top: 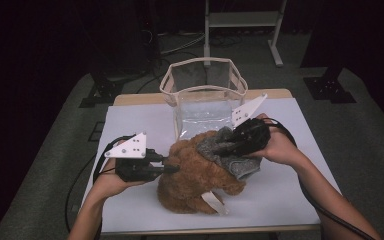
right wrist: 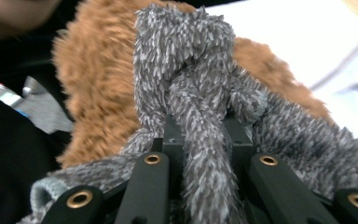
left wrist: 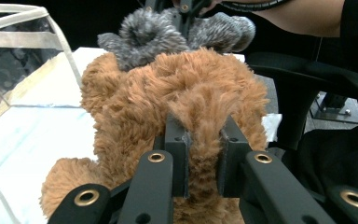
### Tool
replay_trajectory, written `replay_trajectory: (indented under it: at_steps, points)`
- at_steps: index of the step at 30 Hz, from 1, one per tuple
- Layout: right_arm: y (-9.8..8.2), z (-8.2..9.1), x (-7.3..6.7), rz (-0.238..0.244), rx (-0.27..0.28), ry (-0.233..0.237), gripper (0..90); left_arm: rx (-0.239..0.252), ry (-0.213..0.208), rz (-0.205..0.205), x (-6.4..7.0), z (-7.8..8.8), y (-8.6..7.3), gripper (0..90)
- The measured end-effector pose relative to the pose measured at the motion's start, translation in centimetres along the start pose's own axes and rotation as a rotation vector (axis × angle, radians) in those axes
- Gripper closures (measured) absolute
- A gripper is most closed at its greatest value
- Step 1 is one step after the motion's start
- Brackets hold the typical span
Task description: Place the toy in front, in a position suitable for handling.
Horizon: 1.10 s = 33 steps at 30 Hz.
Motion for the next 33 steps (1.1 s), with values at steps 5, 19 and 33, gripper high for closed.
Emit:
replay_trajectory:
  at_steps: [5, 19, 33]
  points:
    - [1.6, 0.8, 0.0, 0.022, 0.042, -0.036, 74.8, -0.009, -0.024, -0.011, 0.1, -0.9, 0.5, 78.3]
    - [-3.0, 1.3, 0.6, -0.075, 0.009, -0.037, 74.8, 0.003, -0.017, 0.003, -0.2, -0.8, 0.4, 78.2]
    - [-2.8, 0.0, -0.5, -0.066, 0.085, 0.039, 74.7, -0.021, -0.017, 0.008, -1.0, -2.3, 1.0, 77.7]
Point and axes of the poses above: each handheld gripper's, and its own axes: z roughly backward along the jaws, y roughly out of its top, x roughly to its right, the point moved 6 cm from there along -z, roughly forward along the jaws, and after that the axes turned 7 degrees about z, right-handed, at the moved point
